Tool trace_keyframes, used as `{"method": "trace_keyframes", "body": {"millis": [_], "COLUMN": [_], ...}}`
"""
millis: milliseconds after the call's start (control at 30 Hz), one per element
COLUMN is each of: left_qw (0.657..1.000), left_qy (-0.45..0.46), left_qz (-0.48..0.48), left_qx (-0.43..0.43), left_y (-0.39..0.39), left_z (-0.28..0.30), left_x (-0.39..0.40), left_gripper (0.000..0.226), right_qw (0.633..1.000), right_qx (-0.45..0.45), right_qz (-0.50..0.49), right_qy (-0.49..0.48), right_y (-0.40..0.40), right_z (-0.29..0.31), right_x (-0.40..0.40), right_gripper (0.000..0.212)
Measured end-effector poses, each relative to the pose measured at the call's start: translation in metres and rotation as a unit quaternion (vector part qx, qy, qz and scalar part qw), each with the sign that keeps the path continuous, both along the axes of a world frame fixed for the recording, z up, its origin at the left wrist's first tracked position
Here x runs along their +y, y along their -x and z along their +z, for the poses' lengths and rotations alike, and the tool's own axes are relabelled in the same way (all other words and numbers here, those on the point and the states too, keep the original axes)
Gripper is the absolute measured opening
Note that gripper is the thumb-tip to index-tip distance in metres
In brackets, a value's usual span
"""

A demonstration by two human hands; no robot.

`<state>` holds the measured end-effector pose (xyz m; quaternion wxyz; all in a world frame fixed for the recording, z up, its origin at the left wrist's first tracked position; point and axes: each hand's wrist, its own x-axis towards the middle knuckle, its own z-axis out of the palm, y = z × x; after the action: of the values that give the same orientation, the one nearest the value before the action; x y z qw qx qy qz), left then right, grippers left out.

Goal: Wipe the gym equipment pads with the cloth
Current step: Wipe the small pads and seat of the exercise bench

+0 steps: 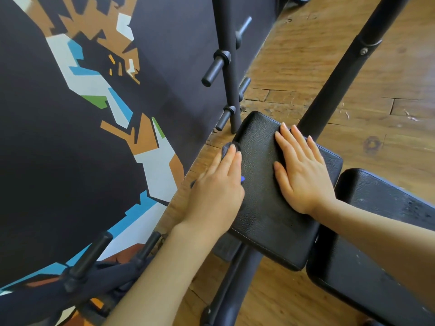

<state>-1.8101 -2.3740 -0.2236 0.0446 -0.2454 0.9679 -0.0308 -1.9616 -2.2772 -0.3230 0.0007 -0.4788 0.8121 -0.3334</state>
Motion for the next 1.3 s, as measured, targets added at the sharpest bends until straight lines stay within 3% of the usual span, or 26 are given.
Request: {"method": "trace_keyframes", "body": {"millis": [167, 367, 567, 767, 967, 1167, 1300], "left_qw": [0.999, 0.999, 0.998, 0.997, 0.996, 0.997, 0.997], "left_qy": [0.027, 0.03, 0.049, 0.046, 0.061, 0.052, 0.045], "left_qz": [-0.024, 0.001, -0.018, -0.031, -0.049, -0.014, -0.001], "left_qx": [-0.015, -0.034, -0.03, -0.05, -0.03, -0.051, -0.061], "left_y": [-0.051, 0.008, -0.051, 0.027, -0.031, 0.022, -0.029], "left_z": [-0.001, -0.003, -0.002, -0.001, 0.0, -0.003, 0.001], "left_x": [0.007, 0.003, 0.01, 0.0, 0.004, 0.002, 0.012], "left_gripper": [0.061, 0.065, 0.06, 0.061, 0.055, 0.064, 0.062], "right_qw": [1.0, 1.0, 1.0, 1.0, 1.0, 1.0, 1.0], "right_qx": [0.001, 0.004, 0.002, 0.005, 0.003, 0.003, 0.0], "right_qz": [-0.003, -0.004, -0.006, -0.006, -0.006, -0.004, -0.004], "right_qy": [0.006, 0.001, 0.01, 0.002, 0.008, 0.002, 0.004], "right_y": [-0.001, -0.001, -0.002, -0.001, -0.002, -0.001, -0.002], "right_z": [-0.001, -0.001, -0.001, -0.001, 0.0, -0.001, 0.0], "right_x": [0.0, -0.001, -0.001, -0.001, -0.001, 0.0, 0.0], "right_gripper": [0.06, 0.06, 0.06, 0.06, 0.06, 0.059, 0.059]}}
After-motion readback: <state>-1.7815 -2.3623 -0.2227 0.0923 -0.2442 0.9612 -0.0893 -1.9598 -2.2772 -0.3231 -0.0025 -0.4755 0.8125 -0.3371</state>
